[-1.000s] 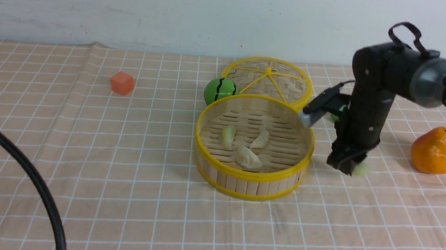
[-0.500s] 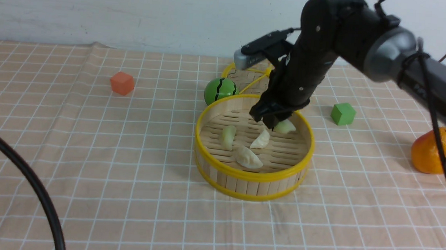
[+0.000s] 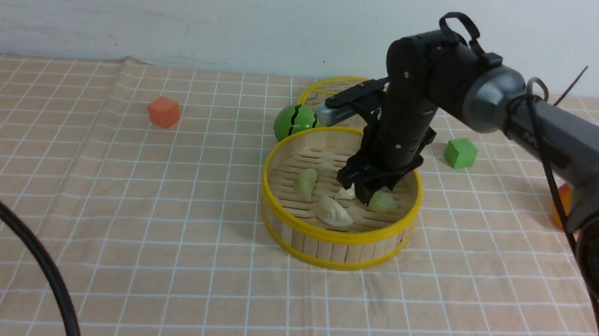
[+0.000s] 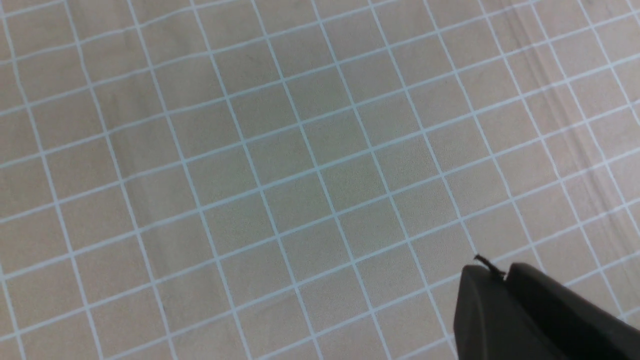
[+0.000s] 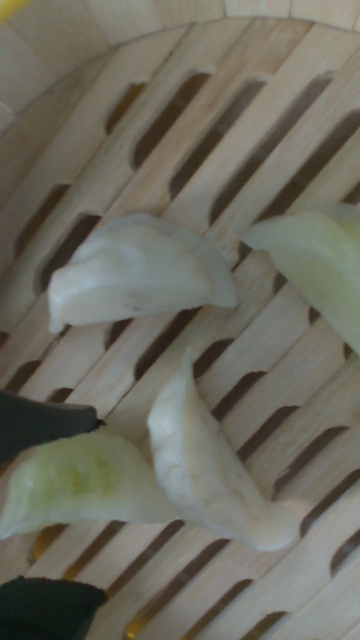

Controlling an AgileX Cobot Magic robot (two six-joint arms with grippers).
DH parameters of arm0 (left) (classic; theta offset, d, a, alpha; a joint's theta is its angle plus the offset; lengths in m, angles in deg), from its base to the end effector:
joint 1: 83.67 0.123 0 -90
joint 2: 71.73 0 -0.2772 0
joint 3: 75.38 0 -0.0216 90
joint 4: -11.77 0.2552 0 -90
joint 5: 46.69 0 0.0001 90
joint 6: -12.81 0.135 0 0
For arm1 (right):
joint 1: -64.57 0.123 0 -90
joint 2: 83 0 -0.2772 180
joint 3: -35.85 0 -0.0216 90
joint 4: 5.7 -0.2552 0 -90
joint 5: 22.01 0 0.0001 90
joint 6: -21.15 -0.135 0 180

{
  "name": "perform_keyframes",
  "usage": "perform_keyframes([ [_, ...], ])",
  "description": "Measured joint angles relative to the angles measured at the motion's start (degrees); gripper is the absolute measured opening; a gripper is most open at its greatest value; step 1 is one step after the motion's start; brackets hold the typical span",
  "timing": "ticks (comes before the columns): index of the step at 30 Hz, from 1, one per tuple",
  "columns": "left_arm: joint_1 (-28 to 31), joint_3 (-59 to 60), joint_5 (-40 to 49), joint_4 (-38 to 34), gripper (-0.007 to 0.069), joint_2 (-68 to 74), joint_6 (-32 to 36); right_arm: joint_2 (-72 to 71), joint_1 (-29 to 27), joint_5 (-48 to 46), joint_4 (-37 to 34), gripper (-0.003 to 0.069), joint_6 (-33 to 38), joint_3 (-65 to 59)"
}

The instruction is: Put the dumplings into the steamer on the table with the brown tablecloth.

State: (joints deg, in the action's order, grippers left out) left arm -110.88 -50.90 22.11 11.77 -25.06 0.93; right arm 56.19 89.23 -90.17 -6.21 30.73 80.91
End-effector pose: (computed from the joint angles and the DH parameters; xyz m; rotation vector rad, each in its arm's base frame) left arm 0.1166 -0.0600 0.3241 0.3289 2.4441 -0.3007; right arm 0.4602 0.2125 0.1787 -0.8319 2.7107 0.0703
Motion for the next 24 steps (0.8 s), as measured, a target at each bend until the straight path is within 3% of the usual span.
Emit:
perform_keyframes([
  [3, 0.0, 2.11, -0.37, 0.71, 0.0049, -4.47, 0.0, -2.4, 0.0, -1.98, 0.0, 0.0419, 0.0, 0.0],
  [7, 0.0, 6.17, -1.5, 1.98, 0.0052, -12.76, -1.26, -7.97, 0.0, -2.53, -0.2, 0.0356, 0.0, 0.0],
  [17, 0.0, 21.32, -13.83, 8.78, 0.0059, -38.48, -16.53, -29.06, 0.0, -3.38, -11.75, 0.0024, 3.79, -7.16],
  [20, 0.0, 23.14, -16.85, 9.08, 0.0064, -39.57, -17.44, -34.92, 0.0, -3.38, -15.21, -0.0017, 6.14, -12.9],
  [24, 0.0, 23.48, -17.93, 9.14, 0.0071, -39.61, -17.71, -42.99, 0.0, -0.87, -19.47, -0.0018, 9.3, -22.74],
])
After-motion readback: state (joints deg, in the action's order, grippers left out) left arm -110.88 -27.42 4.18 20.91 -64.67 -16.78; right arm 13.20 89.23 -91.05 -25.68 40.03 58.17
